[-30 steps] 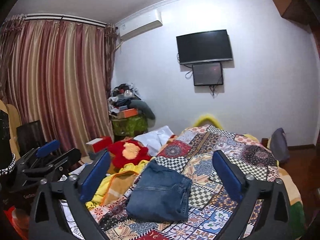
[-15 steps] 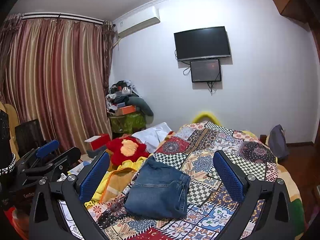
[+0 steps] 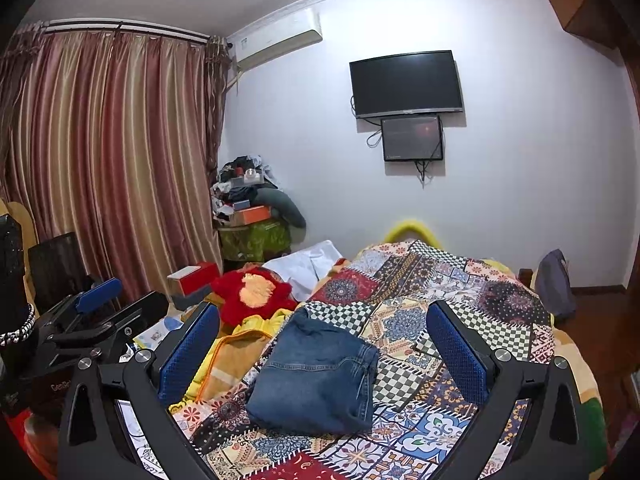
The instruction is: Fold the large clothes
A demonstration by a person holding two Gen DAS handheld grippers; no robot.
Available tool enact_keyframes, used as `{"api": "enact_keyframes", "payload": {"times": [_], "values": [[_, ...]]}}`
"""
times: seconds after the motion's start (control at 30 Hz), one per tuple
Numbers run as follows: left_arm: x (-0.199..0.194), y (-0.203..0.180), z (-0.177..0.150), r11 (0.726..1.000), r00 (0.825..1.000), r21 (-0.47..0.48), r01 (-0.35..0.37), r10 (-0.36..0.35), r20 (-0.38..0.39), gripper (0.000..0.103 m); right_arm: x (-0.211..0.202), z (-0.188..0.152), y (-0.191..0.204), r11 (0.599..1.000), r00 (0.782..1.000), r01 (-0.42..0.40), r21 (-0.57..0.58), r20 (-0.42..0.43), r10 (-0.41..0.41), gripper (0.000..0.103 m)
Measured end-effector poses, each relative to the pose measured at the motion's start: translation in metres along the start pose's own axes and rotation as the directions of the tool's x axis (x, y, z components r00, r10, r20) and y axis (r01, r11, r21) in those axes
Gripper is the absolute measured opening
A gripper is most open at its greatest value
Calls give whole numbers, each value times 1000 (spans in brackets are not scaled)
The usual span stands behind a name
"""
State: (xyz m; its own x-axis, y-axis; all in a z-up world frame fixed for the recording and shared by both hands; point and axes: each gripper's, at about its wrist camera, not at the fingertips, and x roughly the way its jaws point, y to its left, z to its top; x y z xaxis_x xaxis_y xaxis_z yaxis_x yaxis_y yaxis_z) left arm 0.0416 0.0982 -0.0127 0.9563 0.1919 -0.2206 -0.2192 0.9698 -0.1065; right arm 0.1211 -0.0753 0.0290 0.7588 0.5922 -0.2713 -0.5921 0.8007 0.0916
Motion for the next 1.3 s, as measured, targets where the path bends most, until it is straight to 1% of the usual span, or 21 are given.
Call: {"api": "enact_keyframes", "payload": {"times": [0.57, 1.1, 1.3], "values": [[2, 0, 1, 1000, 1000, -3, 28, -28, -10, 103, 3, -4, -5, 1000, 1000, 5, 7, -13, -5, 103], [4, 3, 0, 998, 998, -15, 58, -58, -18, 103, 3, -5, -6, 1000, 1000, 13, 11, -6, -13, 103], [7, 2, -2, 997, 997, -12, 70, -71, -35, 103, 7, -6, -5, 1000, 1000, 19, 12, -20, -19, 103]]}}
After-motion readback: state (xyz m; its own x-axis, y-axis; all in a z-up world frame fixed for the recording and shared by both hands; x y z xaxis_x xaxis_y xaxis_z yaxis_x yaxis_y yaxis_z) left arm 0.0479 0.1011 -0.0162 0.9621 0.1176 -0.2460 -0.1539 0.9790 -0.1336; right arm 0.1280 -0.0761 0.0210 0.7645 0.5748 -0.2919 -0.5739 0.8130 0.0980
